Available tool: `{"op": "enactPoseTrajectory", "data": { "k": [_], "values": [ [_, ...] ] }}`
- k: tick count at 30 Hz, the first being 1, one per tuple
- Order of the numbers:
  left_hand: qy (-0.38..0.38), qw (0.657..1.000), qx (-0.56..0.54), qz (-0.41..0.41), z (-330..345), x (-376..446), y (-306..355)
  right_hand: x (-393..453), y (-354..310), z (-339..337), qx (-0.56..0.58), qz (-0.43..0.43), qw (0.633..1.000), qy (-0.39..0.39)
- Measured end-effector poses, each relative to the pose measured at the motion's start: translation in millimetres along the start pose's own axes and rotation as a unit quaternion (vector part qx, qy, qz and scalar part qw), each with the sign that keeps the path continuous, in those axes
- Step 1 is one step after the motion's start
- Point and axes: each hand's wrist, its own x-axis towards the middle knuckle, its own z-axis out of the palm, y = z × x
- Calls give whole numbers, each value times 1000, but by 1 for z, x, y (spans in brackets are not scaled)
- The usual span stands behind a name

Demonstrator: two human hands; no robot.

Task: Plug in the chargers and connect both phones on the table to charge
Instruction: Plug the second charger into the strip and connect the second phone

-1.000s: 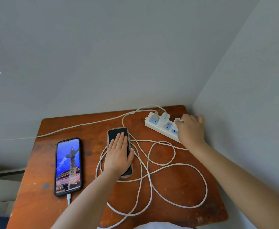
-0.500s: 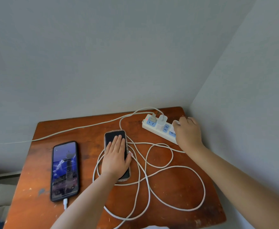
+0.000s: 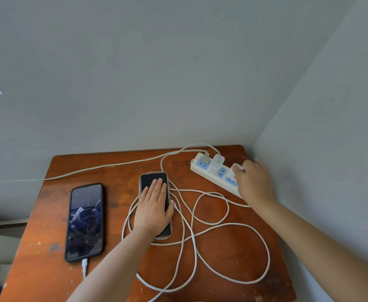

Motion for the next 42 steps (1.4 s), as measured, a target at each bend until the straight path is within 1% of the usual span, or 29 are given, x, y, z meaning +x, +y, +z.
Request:
{"op": "enactPoseTrajectory", "data": {
  "k": [6, 11, 17, 20, 22, 23, 24, 26, 27, 28, 30, 31, 32, 33, 35, 37, 39, 42],
  "values": [
    [-5, 1000, 2, -5, 1, 1, 0, 6, -10, -4, -42, 0, 999, -14],
    [-10, 1000, 2, -6, 1, 1, 0, 5, -8, -6, -16, 3, 1000, -11],
    [-22, 1000, -6, 4, -4, -1, 1, 6, -8, -20, -4, 8, 999, -36],
    [-51, 998, -15, 15, -11, -2, 1, 8, -6, -28, 28, 17, 998, -45],
    [-95, 995, -9, 40, -18, -2, -2, 3, -3, -29, 83, 25, 995, -53],
    [-123, 990, 7, 65, -22, -2, -4, -4, -3, -31, 109, 39, 993, -38],
    [-151, 983, 25, 98, -27, -2, -8, -14, -4, -31, 137, 55, 989, 17],
    [-196, 967, 53, 155, -38, -2, -20, -38, -12, -29, 193, 65, 967, 152],
    [-214, 957, 79, 178, -43, -3, -27, -51, -18, -26, 219, 46, 958, 179],
    [-226, 944, 124, 204, -47, -3, -32, -62, -27, -23, 244, 18, 958, 148],
    [-237, 904, 238, 265, -51, -1, -38, -76, -50, -13, 292, -17, 956, 15],
    [-239, 883, 280, 292, -51, -1, -38, -77, -60, -5, 291, -27, 956, -36],
    [-238, 866, 307, 315, -51, 1, -36, -75, -69, 4, 278, -38, 958, -53],
    [-234, 852, 326, 335, -50, 2, -33, -73, -79, 10, 260, -44, 963, -55],
    [-227, 829, 357, 366, -48, 3, -28, -68, -99, 18, 228, -37, 973, -26],
    [-229, 810, 384, 379, -47, 3, -26, -65, -115, 23, 207, -34, 978, -7],
    [-235, 800, 397, 383, -47, 3, -26, -66, -124, 26, 206, -31, 978, -13],
    [-238, 790, 403, 396, -49, 8, -25, -70, -121, 31, 236, 2, 972, -12]
  ]
}}
